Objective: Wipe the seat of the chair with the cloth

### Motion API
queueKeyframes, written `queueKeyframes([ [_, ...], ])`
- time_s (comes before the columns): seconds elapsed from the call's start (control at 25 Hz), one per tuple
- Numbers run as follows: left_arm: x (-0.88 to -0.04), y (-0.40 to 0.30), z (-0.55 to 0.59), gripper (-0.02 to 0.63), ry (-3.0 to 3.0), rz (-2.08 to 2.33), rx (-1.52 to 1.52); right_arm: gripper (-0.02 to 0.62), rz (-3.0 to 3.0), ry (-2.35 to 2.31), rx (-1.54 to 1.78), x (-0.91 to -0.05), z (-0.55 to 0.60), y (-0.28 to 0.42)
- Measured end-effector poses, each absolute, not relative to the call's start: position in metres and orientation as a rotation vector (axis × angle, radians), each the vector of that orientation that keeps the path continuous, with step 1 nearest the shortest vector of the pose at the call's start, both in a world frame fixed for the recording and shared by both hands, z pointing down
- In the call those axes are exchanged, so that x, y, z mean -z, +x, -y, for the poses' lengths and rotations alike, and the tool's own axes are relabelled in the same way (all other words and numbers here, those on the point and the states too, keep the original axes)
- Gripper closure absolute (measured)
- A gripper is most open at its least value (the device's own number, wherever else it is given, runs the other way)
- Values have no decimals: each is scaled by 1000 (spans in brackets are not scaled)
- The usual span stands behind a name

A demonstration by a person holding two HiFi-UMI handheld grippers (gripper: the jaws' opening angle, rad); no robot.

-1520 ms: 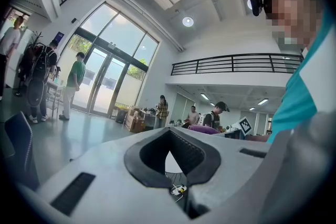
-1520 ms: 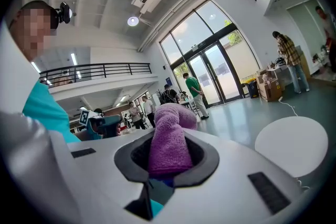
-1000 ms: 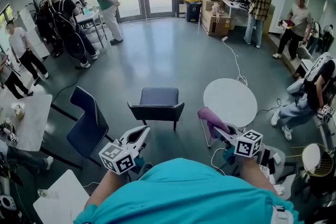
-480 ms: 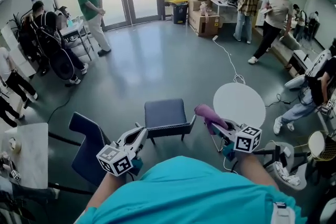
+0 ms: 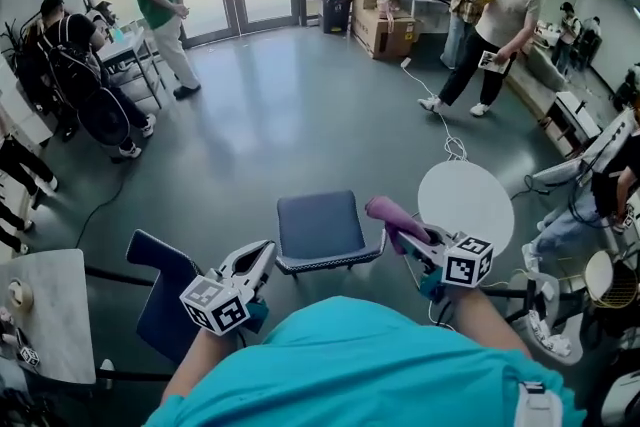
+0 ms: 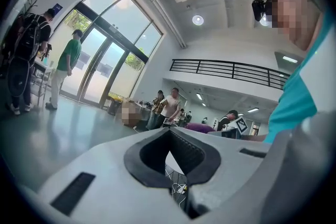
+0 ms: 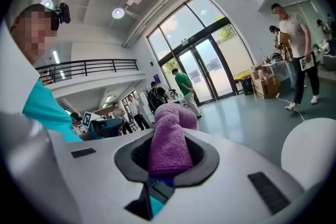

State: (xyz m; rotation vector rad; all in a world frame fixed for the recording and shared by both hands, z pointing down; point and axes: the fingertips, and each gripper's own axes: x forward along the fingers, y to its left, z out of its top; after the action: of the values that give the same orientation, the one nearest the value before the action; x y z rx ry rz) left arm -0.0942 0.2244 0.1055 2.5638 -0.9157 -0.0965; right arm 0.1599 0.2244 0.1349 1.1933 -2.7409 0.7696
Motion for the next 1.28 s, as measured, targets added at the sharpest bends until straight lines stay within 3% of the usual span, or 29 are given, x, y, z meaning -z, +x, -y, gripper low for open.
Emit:
queueKeyframes([
  [0.76, -170, 5, -95, 617, 2298, 1262, -90, 540, 2799, 678, -839, -226, -5, 213],
  [1.28, -331, -83, -19, 618, 2226, 1115, -285, 540, 2470, 672, -909, -406, 43, 110],
])
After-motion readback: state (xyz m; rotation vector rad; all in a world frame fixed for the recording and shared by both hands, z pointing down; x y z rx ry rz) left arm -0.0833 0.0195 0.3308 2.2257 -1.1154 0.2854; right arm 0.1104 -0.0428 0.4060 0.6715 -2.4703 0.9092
